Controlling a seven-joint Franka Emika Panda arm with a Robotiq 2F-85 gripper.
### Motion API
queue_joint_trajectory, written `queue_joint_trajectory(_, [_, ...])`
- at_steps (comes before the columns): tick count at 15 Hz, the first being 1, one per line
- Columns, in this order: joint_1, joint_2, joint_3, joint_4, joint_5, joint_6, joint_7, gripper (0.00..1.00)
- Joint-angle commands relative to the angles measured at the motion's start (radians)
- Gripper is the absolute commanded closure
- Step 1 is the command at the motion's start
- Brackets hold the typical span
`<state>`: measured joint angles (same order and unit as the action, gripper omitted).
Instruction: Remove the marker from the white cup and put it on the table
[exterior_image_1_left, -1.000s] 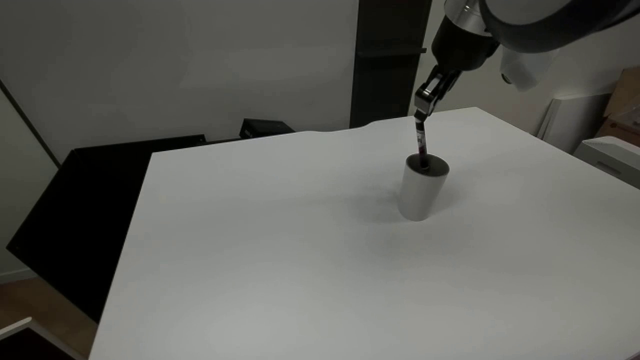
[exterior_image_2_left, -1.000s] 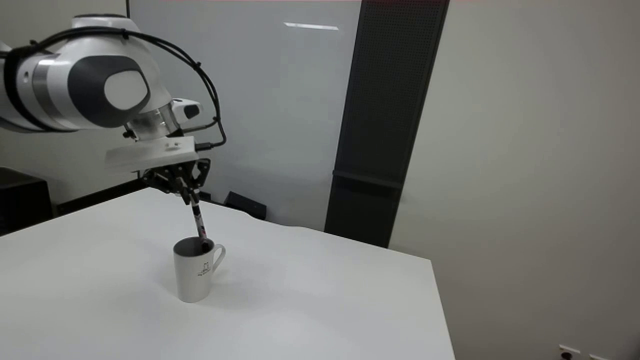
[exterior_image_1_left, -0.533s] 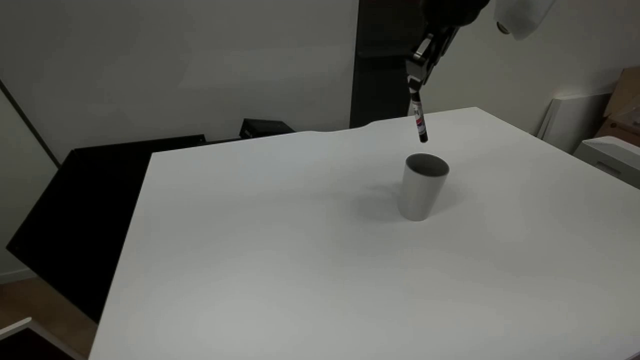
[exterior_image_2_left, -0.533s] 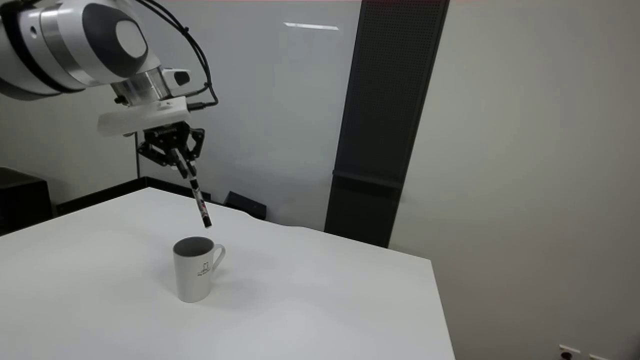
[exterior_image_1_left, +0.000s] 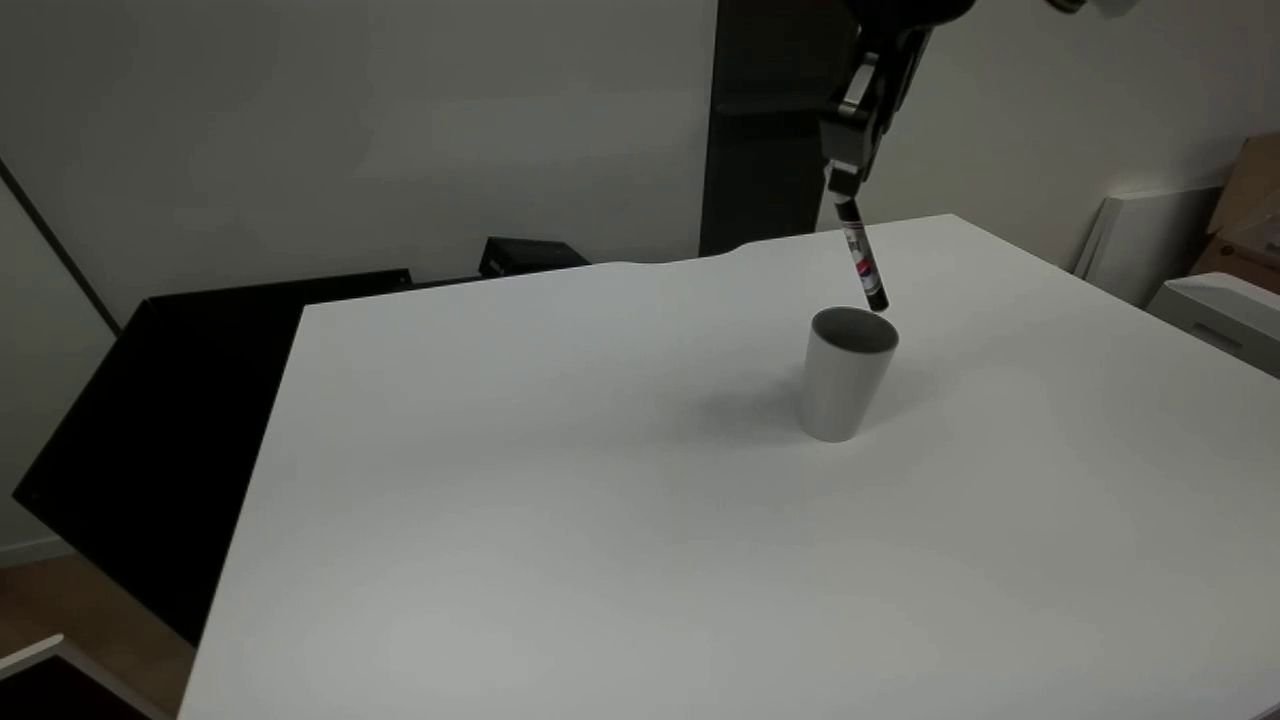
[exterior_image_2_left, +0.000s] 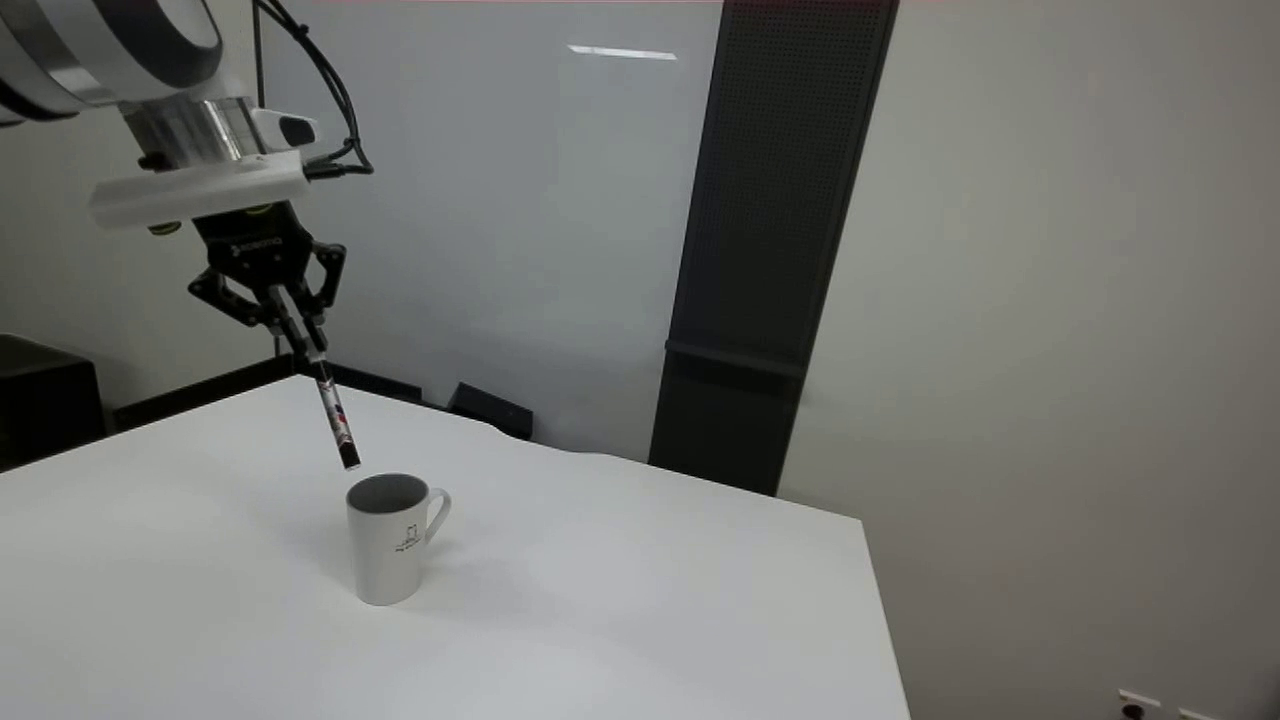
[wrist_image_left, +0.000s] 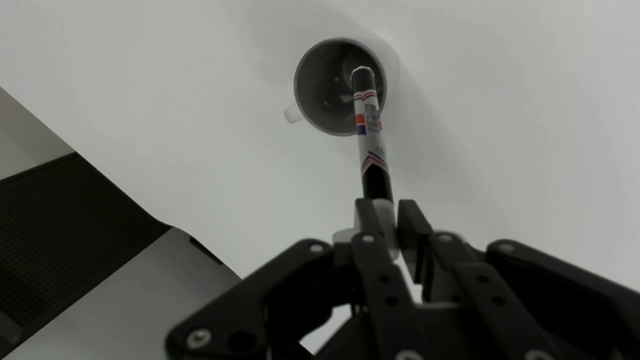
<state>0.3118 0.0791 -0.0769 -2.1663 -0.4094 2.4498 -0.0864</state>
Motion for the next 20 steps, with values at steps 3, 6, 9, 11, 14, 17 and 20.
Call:
queue_joint_trajectory(3, [-0.101, -0.042, 0.119, -0.115, 0.044, -0.046, -0.014, 0.93])
queue_joint_trajectory(6, [-0.131, -0.027, 0.137, -0.171, 0.085, -0.040, -0.023, 0.93])
queue_joint_trajectory(9, [-0.156, -0.010, 0.144, -0.218, 0.135, -0.039, -0.038, 0.93])
queue_joint_trajectory(11, [-0.169, 0.005, 0.144, -0.238, 0.163, -0.048, -0.053, 0.93])
queue_joint_trajectory(14, [-0.184, 0.027, 0.137, -0.258, 0.162, -0.053, -0.016, 0.93])
queue_joint_trajectory(17, [-0.206, 0.068, 0.124, -0.254, 0.183, -0.091, 0.027, 0.93])
queue_joint_trajectory(20, [-0.233, 0.109, 0.117, -0.246, 0.239, -0.123, 0.021, 0.93])
